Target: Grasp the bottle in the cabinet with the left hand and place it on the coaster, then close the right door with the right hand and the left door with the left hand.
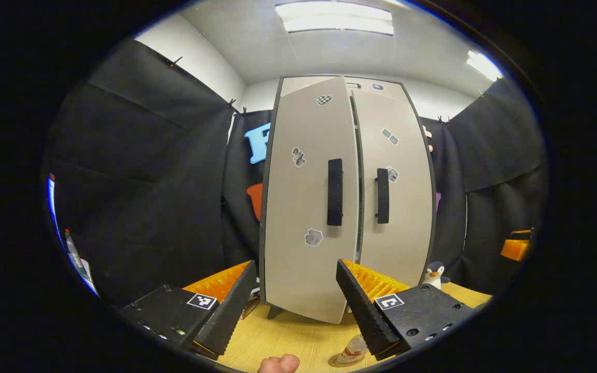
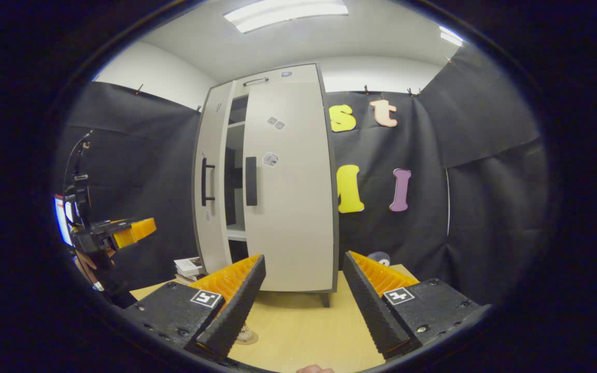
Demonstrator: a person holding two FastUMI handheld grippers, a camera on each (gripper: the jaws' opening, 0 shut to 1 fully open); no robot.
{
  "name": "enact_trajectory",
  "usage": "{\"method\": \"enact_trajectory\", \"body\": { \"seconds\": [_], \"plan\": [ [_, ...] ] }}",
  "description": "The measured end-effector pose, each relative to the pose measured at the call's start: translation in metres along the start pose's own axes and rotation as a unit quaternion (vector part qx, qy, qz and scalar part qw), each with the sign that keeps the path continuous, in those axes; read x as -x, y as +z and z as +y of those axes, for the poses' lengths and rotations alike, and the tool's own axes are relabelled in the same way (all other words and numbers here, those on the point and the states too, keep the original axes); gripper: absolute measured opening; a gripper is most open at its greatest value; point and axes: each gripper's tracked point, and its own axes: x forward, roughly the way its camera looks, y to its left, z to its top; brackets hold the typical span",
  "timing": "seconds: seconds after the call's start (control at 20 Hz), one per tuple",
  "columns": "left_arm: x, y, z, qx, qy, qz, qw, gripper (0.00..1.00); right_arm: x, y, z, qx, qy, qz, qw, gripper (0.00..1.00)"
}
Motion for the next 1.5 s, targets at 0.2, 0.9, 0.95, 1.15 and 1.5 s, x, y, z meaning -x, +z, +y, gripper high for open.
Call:
{"method": "enact_trajectory", "body": {
  "seconds": [0.2,0.9,0.95,1.15,1.5],
  "plan": [
    [0.003,-0.026,-0.024,0.008,-0.022,0.014,1.0,0.95,-0.002,-0.009,0.003,-0.003,0.002,0.01,1.0,0.98],
    [0.01,-0.016,-0.032,0.016,-0.027,-0.003,1.0,0.95,0.001,-0.016,-0.004,-0.02,-0.018,0.008,1.0,0.94],
    [0.011,-0.015,-0.032,0.013,-0.028,-0.003,1.0,0.99,0.0,-0.017,-0.003,-0.022,-0.018,0.01,1.0,0.94],
    [0.012,-0.016,-0.033,0.007,-0.031,-0.005,0.999,0.94,0.001,-0.017,0.0,-0.026,-0.018,0.01,0.999,0.99],
    [0.014,-0.02,-0.031,0.013,-0.03,0.0,0.999,0.95,0.004,-0.018,0.0,-0.026,-0.02,0.011,0.999,0.98]
  ]
}}
